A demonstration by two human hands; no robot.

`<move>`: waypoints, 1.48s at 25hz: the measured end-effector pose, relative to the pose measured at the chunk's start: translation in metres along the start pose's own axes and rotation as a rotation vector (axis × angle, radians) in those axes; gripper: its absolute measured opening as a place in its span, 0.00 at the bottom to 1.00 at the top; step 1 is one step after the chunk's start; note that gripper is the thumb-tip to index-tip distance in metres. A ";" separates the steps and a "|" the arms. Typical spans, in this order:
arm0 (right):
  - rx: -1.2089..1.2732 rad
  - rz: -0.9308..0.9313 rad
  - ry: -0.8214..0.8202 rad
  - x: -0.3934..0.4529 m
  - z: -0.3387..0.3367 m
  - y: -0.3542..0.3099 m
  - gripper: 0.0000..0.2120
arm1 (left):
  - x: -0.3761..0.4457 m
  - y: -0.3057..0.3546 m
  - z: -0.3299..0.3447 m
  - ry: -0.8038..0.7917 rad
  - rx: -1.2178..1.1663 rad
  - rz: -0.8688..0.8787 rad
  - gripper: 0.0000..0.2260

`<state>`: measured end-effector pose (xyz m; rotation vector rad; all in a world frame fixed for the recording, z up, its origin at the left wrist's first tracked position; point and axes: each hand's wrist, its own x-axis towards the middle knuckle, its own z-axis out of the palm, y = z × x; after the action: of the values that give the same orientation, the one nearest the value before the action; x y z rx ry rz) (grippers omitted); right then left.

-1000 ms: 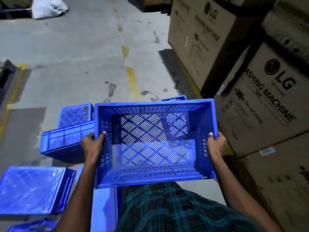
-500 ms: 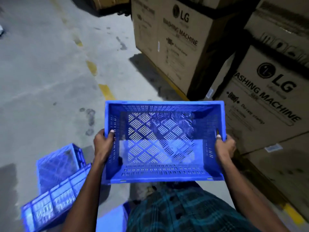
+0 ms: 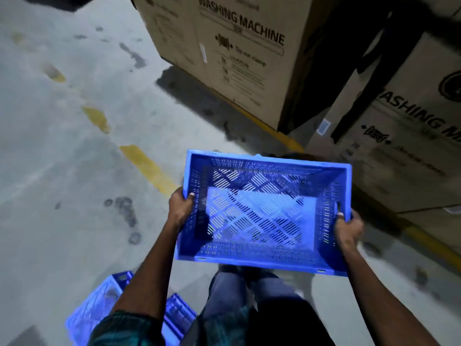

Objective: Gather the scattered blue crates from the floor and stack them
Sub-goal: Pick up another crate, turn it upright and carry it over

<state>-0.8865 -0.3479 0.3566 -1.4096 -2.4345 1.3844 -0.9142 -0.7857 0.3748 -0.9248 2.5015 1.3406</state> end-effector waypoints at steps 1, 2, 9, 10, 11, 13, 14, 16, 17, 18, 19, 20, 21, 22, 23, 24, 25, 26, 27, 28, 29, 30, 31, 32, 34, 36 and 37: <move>-0.006 0.033 0.014 0.010 0.015 0.002 0.17 | 0.028 0.003 0.012 -0.026 0.037 0.002 0.03; 0.004 0.057 0.028 0.017 0.027 0.003 0.19 | 0.052 0.008 0.025 -0.052 0.054 0.001 0.04; 0.056 0.240 0.109 0.083 0.138 0.052 0.23 | 0.245 0.002 0.162 -0.222 0.195 0.023 0.07; 0.065 0.269 0.118 0.095 0.154 0.067 0.23 | 0.266 -0.004 0.186 -0.216 0.201 0.025 0.08; 0.073 0.303 0.125 0.105 0.168 0.080 0.21 | 0.282 -0.009 0.207 -0.218 0.211 0.028 0.08; 0.062 0.333 0.148 0.119 0.187 0.097 0.18 | 0.303 -0.012 0.236 -0.237 0.218 0.028 0.08; 0.059 0.345 0.172 0.127 0.195 0.107 0.19 | 0.313 -0.016 0.253 -0.254 0.221 0.038 0.08; 0.072 0.378 0.226 0.141 0.205 0.126 0.25 | 0.325 -0.020 0.282 -0.290 0.241 0.055 0.08; 0.072 0.398 0.249 0.147 0.207 0.136 0.24 | 0.328 -0.020 0.294 -0.311 0.248 0.074 0.08; 0.063 0.420 0.271 0.154 0.208 0.144 0.22 | 0.331 -0.020 0.306 -0.334 0.251 0.101 0.09; 0.049 0.444 0.290 0.161 0.209 0.152 0.21 | 0.334 -0.018 0.315 -0.361 0.258 0.125 0.09; 0.039 0.452 0.294 0.167 0.209 0.158 0.21 | 0.340 -0.019 0.323 -0.390 0.274 0.157 0.10; 0.030 0.444 0.287 0.173 0.209 0.164 0.21 | 0.346 -0.019 0.329 -0.426 0.301 0.189 0.10; 0.018 0.433 0.278 0.179 0.210 0.169 0.21 | 0.355 -0.022 0.338 -0.451 0.343 0.228 0.10; 0.005 0.423 0.269 0.185 0.211 0.175 0.20 | 0.362 -0.022 0.345 -0.460 0.407 0.257 0.11; -0.009 0.414 0.257 0.190 0.214 0.180 0.20 | 0.366 -0.020 0.349 -0.464 0.481 0.284 0.11; -0.020 0.406 0.241 0.193 0.218 0.183 0.20 | 0.367 -0.017 0.351 -0.465 0.551 0.307 0.11; -0.033 0.393 0.218 0.195 0.223 0.183 0.20 | 0.366 -0.014 0.352 -0.452 0.597 0.327 0.10; -0.042 0.382 0.200 0.195 0.227 0.183 0.20 | 0.363 -0.012 0.351 -0.432 0.618 0.324 0.09; -0.047 0.376 0.193 0.195 0.230 0.182 0.21 | 0.365 -0.015 0.352 -0.417 0.633 0.323 0.09; -0.051 0.371 0.189 0.195 0.231 0.180 0.21 | 0.365 -0.016 0.352 -0.417 0.650 0.316 0.10; -0.058 0.368 0.183 0.193 0.232 0.179 0.20 | 0.366 -0.017 0.351 -0.424 0.658 0.314 0.09; -0.066 0.366 0.180 0.192 0.232 0.177 0.19 | 0.365 -0.016 0.350 -0.440 0.660 0.302 0.09; -0.075 0.372 0.178 0.191 0.231 0.178 0.18 | 0.366 -0.017 0.350 -0.460 0.645 0.298 0.08; -0.082 0.430 0.177 0.185 0.229 0.181 0.17 | 0.364 -0.013 0.348 -0.517 0.651 0.285 0.08; -0.093 0.495 0.180 0.177 0.229 0.184 0.17 | 0.364 -0.009 0.348 -0.597 0.689 0.277 0.10; -0.102 0.510 0.179 0.175 0.228 0.184 0.16 | 0.365 -0.009 0.350 -0.622 0.707 0.263 0.12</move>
<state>-0.9539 -0.3430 0.0221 -2.1834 -2.1478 1.1354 -1.2509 -0.6736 0.0145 -0.0176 2.3264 0.5490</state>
